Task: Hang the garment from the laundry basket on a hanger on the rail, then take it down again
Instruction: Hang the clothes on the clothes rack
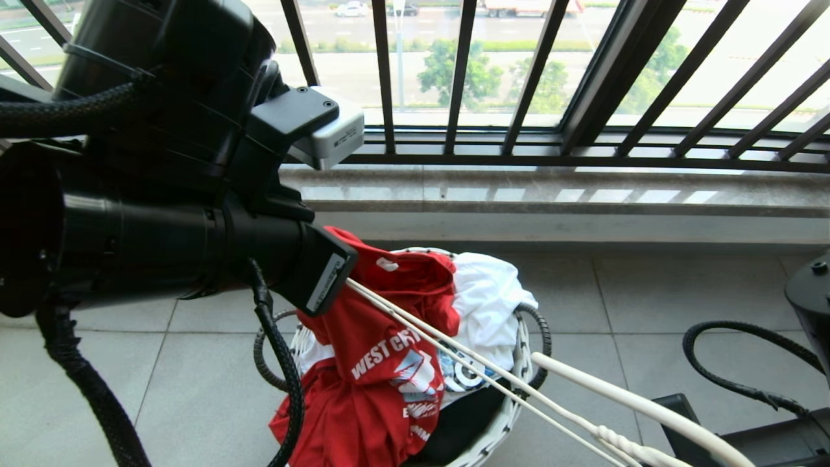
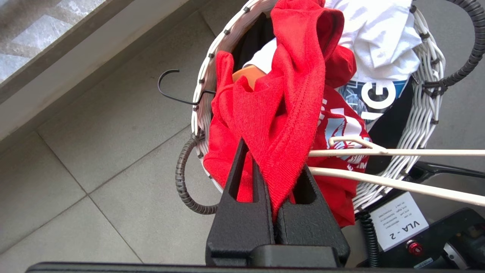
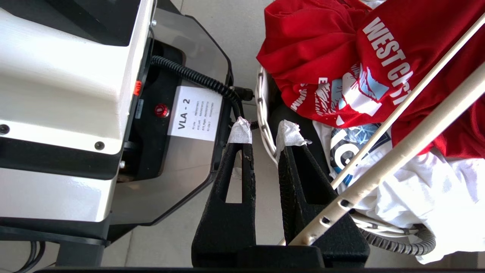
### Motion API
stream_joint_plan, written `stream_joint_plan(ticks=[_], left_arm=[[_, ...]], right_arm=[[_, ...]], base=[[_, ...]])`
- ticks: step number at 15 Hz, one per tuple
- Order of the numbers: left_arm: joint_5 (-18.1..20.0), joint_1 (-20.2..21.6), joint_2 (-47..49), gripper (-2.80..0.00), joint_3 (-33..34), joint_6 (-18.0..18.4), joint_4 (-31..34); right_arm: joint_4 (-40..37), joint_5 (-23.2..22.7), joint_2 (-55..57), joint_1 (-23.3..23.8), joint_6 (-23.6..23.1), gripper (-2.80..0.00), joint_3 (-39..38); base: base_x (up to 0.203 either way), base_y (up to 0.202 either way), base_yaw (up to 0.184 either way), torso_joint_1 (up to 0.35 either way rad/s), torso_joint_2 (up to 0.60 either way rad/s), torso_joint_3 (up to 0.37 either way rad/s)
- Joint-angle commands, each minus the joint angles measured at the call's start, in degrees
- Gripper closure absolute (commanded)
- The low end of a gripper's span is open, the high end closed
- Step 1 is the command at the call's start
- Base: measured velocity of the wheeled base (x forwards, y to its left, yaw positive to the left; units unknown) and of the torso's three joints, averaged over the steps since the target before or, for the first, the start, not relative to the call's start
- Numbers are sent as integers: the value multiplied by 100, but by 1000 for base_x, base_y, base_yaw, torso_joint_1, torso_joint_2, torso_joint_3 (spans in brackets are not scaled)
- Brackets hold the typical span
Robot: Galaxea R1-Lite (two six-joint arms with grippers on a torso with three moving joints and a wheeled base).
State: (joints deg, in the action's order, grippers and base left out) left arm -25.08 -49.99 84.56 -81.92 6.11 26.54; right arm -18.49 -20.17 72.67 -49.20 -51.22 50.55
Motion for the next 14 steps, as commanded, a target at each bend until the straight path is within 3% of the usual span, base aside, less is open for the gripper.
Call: stream_joint_plan(ticks=[1, 6, 14], left_arm=[[-6, -13, -92, 0, 6, 4, 10], [-5, -134, -231, 0, -51, -4, 329], [68, -296, -398, 0, 404, -164, 431]], right_arm=[[-15, 180, 129, -30, -165, 0, 50], [-68, 656, 291, -178, -408, 0, 69], [-95, 1270, 224, -222, -897, 0, 137]], base=[[0, 0, 0, 0, 0, 0], [0, 0, 0, 0, 0, 0], [0, 0, 0, 0, 0, 0]])
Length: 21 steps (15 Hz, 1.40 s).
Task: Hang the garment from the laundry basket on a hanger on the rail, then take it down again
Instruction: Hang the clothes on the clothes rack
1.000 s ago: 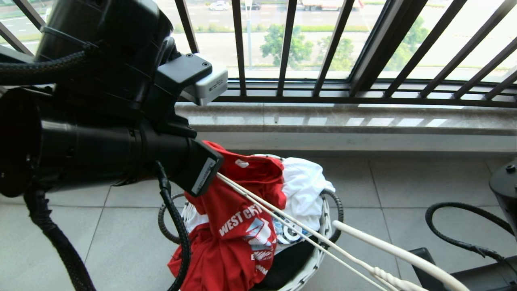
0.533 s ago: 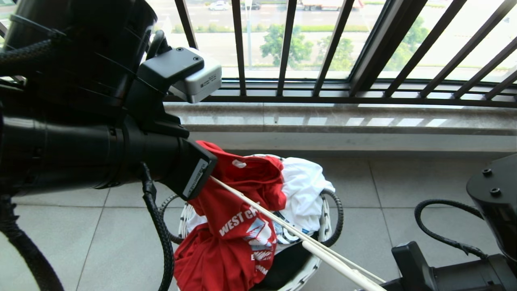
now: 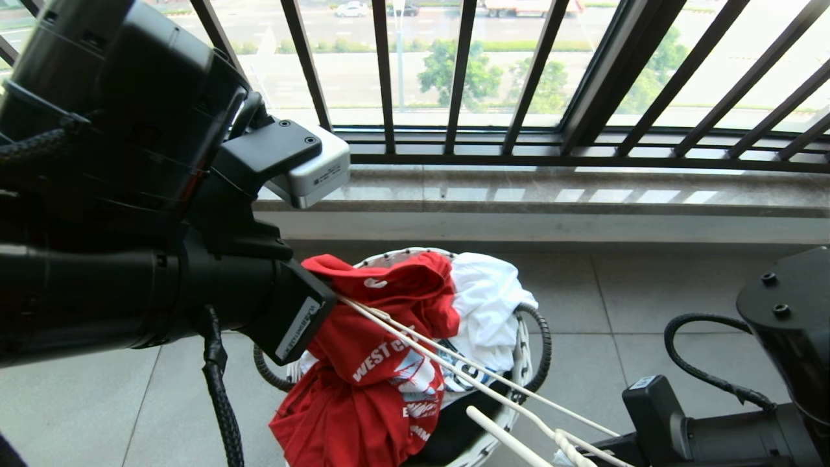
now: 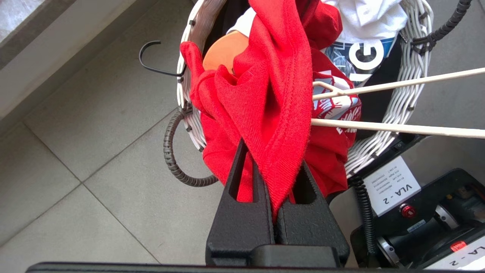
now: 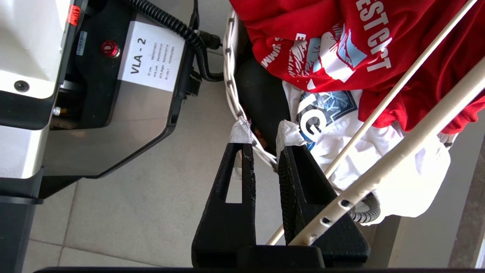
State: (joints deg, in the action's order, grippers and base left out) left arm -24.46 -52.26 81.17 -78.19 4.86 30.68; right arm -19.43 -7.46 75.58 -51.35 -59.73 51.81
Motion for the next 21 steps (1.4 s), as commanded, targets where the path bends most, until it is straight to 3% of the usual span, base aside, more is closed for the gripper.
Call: stream_joint_plan(ticks=[1, 8, 16, 18, 21], left_arm=[[71, -136, -104, 0, 32, -90, 17], [95, -311, -133, 0, -183, -125, 446], [120, -328, -164, 0, 4, -260, 632], [499, -342, -180, 0, -82, -305, 632], [547, -313, -120, 0, -340, -294, 647]], right_arm=[[5, -1, -126, -7, -47, 0, 36], [27, -1, -298, 90, -55, 0, 48], [27, -1, -334, 169, -82, 0, 48], [27, 75, -326, 169, -141, 0, 48], [43, 352, -298, 235, -320, 0, 80]], base=[[0, 0, 0, 0, 0, 0], [0, 0, 0, 0, 0, 0], [0, 0, 0, 0, 0, 0], [0, 0, 0, 0, 0, 0], [0, 0, 0, 0, 0, 0]])
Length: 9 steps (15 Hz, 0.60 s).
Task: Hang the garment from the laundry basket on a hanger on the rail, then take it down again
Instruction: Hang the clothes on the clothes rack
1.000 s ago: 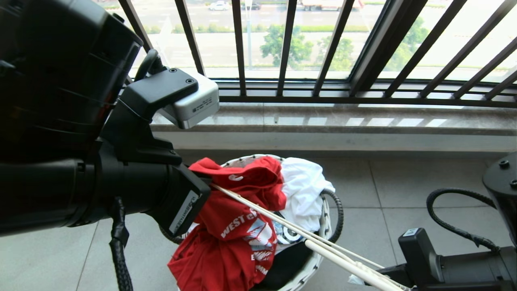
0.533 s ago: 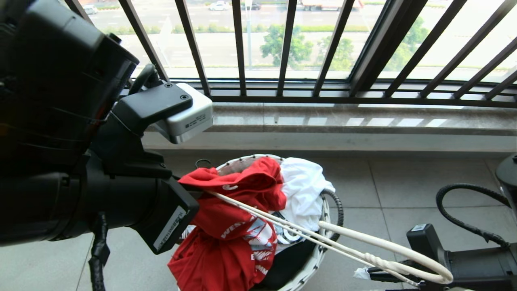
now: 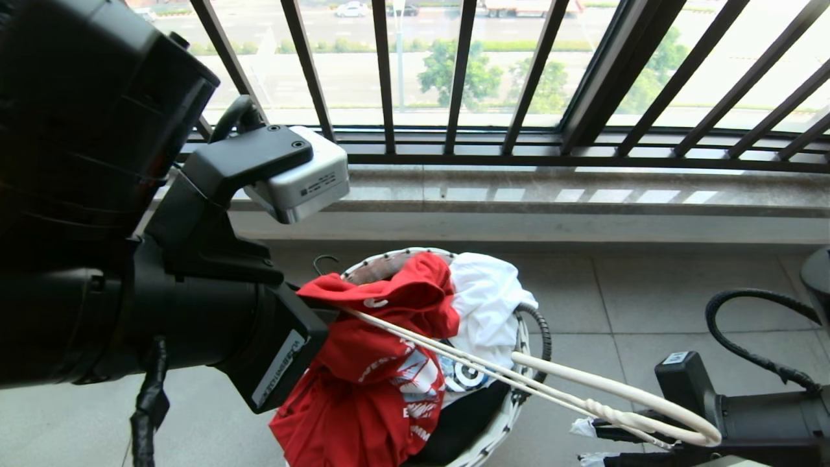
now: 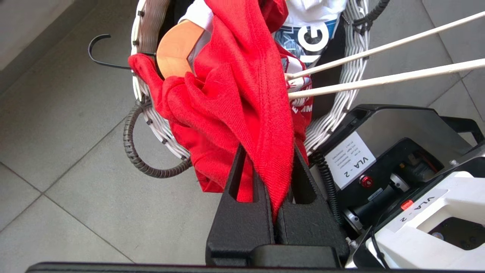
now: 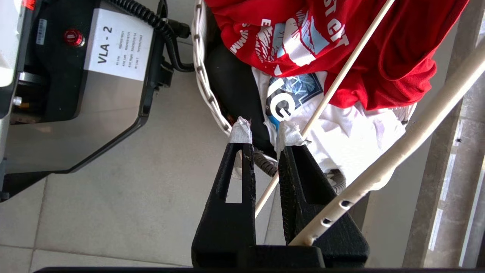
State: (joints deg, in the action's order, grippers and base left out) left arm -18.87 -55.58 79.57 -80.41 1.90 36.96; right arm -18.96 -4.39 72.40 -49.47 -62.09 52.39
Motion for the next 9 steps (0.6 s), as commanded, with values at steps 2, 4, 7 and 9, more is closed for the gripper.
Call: stream_joint_plan(ticks=[2, 4, 7, 9], left_arm=[[-14, 74, 50, 0, -144, 29, 100], [-20, 143, 77, 0, -134, 12, 319], [-11, 144, 116, 0, -38, -2, 324], [-3, 144, 138, 0, -39, -104, 303]], right_arm=[[88, 60, 28, 238, -337, 0, 110], [111, 69, 29, 360, -497, 0, 149], [111, 115, 29, 360, -653, 0, 149], [111, 172, 20, 360, -776, 0, 157]], base=[[0, 0, 0, 0, 0, 0], [0, 0, 0, 0, 0, 0], [0, 0, 0, 0, 0, 0], [0, 0, 0, 0, 0, 0]])
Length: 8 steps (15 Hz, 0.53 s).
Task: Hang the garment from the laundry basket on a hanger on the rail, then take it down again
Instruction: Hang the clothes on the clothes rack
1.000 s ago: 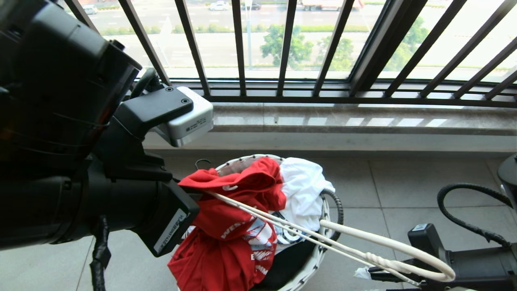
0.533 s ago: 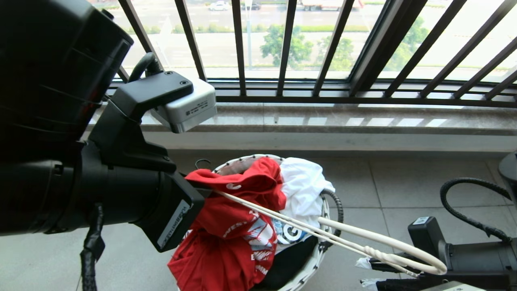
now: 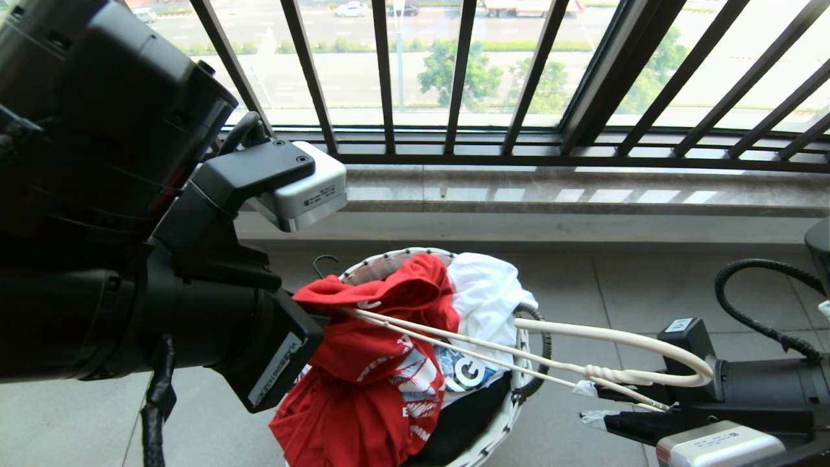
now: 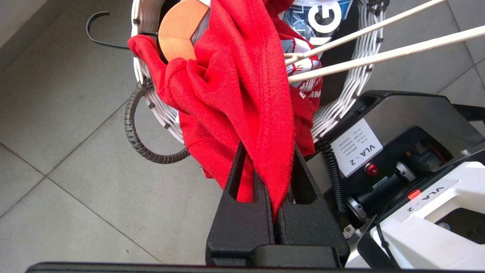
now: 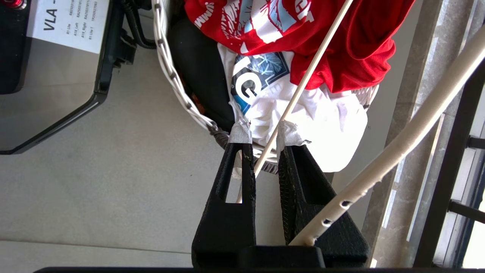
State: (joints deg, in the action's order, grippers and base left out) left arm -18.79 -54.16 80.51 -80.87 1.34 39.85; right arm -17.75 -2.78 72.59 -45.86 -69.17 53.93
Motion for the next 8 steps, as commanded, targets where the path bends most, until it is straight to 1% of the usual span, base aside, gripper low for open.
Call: stream_joint_plan(ticks=[1, 3, 5, 6, 7, 8], left_arm=[[-7, -5, 66, 0, 22, -106, 14], [-20, 1, 131, 0, -15, -241, -3], [-11, -17, 123, 0, -230, -257, -6], [-3, -33, 109, 0, -311, -272, -4], [-2, -42, 71, 0, -316, -313, 0], [4, -42, 45, 0, -316, -336, 5]], right_arm=[[-9, 69, 4, -2, -115, 0, 3], [0, 108, 0, -2, -158, 0, -14], [22, 51, -5, -2, -122, 0, -5], [125, -79, -23, 27, -32, 0, -5], [238, -294, -22, 157, 69, 0, -15], [360, -623, -16, 357, 137, 0, -20]], base=[[0, 0, 0, 0, 0, 0], [0, 0, 0, 0, 0, 0], [0, 0, 0, 0, 0, 0], [0, 0, 0, 0, 0, 0], [0, 0, 0, 0, 0, 0], [0, 0, 0, 0, 0, 0]])
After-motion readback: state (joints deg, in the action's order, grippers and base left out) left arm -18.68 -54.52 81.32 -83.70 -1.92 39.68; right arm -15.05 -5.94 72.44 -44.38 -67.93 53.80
